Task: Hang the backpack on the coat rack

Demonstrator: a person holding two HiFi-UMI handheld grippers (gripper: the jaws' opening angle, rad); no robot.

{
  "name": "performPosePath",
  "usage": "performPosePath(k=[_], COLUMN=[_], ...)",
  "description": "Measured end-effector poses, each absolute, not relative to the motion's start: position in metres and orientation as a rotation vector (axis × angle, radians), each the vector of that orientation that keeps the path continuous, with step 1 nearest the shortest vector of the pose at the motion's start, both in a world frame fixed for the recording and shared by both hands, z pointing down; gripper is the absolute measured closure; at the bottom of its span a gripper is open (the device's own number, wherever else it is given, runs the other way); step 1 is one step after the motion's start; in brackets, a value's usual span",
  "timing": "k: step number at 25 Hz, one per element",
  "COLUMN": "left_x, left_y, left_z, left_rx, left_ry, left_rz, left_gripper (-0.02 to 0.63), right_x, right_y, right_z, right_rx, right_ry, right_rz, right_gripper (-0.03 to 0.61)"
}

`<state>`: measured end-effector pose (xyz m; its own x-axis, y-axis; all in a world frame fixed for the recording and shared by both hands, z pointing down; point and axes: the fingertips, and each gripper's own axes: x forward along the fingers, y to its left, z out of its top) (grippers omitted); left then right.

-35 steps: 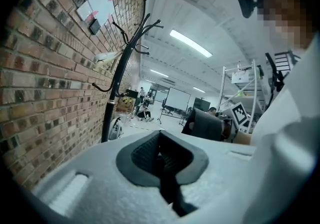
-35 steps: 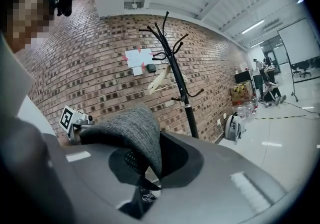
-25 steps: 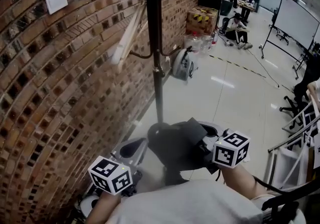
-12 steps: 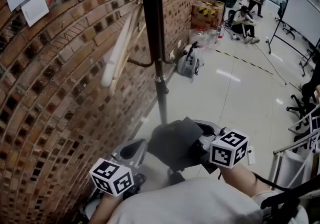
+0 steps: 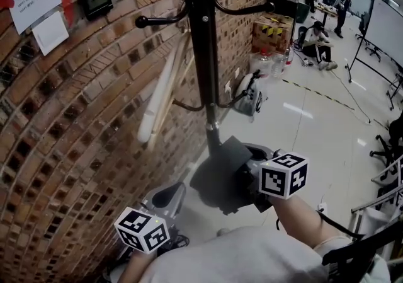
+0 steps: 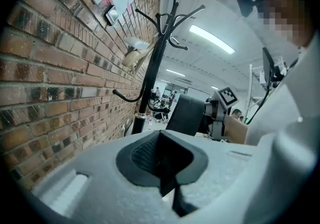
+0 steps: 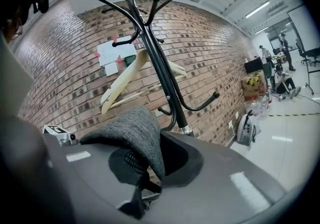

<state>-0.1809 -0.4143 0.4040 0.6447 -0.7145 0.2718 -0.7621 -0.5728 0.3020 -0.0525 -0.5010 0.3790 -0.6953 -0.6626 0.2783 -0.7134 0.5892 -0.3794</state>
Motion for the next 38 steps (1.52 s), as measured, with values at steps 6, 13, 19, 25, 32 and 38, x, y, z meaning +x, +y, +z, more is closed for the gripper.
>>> performPosePath(k=[6,13,19,25,32,38], left_x=[-0.191,-0.191,-0.187,-0.188,-0.186,-0.193], left_y=[-0.431,-0.446,-0.453,-0.450,-0.431,-0.408], left_z=[0.408,0.418,0.429,0.446,0.452,0.440], left_rx=[2.433,2.410,2.393,2.363,2.360,2.376], left_ry=[-1.211,-1.217,-1.192,-1.169,-1.148,-1.165], left_rz=[0.145,0.158,0.172,0.191,0.218,0.204], left_gripper=[0.612,0.612,0.612,0.612,0.612,0.612], right_x=[-0.060,-0.062,-0.063,-0.065,-0.068,-0.062], right_y=[-0.543,-0.577,-0.582,-0.579,-0.576,-0.560], right_z=[0.377,0.415,0.461,0.485,0.502,0.488], right_rx=[1.187,1.193,1.179,1.143,1.068,1.047], right_ry=[-2.669,-2.556,-2.459,-2.418,-2.386,-2.464], right_rz=[0.727,0.864,0.891,0.683,0.523,0.640], right_gripper=[0.554,0.554,0.552,0.549,0.436,0.242])
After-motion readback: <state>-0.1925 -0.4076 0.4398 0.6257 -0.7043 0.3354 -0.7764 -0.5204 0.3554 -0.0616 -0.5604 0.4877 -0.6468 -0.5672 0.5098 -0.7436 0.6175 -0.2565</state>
